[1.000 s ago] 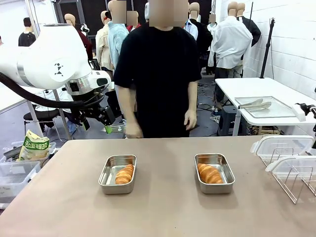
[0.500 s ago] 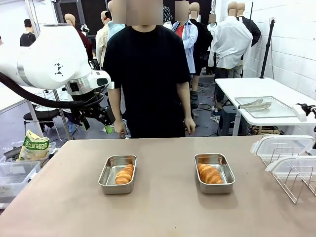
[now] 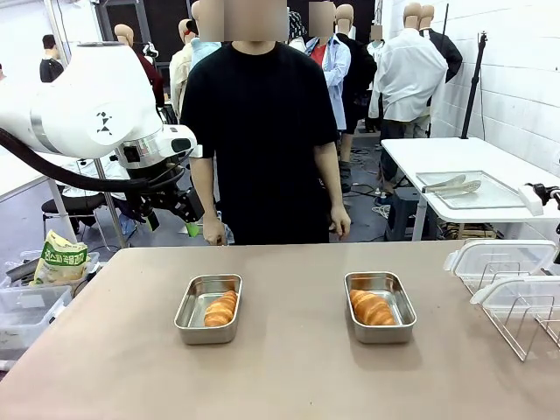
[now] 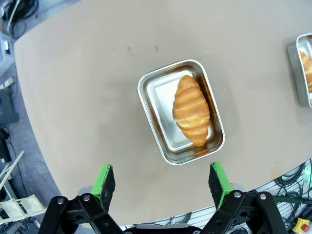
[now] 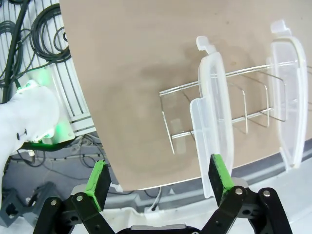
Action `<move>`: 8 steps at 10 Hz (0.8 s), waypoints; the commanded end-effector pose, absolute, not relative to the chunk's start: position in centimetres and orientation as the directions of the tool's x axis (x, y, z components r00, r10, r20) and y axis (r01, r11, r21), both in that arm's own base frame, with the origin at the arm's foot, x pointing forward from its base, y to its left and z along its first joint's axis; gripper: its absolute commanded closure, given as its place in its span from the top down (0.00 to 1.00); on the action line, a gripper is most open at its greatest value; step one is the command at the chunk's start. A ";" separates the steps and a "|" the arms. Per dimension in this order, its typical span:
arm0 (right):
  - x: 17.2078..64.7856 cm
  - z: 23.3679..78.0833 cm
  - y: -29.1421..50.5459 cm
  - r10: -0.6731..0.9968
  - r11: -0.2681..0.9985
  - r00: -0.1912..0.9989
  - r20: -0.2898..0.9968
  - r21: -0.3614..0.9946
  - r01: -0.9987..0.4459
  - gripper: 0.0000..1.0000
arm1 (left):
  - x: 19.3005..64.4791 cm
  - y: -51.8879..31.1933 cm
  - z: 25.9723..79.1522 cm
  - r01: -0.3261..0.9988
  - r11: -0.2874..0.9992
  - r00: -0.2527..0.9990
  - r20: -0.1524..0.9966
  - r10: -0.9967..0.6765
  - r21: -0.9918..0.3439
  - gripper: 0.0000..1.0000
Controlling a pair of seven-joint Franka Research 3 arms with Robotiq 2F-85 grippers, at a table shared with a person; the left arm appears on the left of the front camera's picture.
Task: Place the bread in airtight containers.
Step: Pick up one Airtight Container lid and hand it to the human.
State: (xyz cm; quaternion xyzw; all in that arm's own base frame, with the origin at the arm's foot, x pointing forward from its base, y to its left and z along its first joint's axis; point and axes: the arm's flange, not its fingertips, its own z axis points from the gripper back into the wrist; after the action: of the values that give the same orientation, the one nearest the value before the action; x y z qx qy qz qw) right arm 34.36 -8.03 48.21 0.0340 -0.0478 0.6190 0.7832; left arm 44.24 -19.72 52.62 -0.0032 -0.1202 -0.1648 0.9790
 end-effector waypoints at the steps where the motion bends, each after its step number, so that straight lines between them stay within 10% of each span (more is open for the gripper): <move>1: 34.1 48.0 -8.2 0.967 0.229 0.227 0.119 -0.003 -0.973 1.00 | 44.3 -19.7 52.7 0.303 0.951 0.922 0.234 -0.307 0.052 1.00; 8: 35.4 46.5 -6.6 0.985 0.175 0.173 0.030 -0.136 -0.975 1.00 | 44.3 -19.7 52.7 0.303 0.951 0.922 0.234 -0.307 0.052 1.00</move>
State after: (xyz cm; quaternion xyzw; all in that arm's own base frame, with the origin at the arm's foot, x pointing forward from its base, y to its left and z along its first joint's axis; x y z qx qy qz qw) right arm 35.29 -6.54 48.11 -0.0169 -0.0570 0.6377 0.7680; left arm 44.24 -19.73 52.62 -0.0032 -0.1203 -0.1649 0.9789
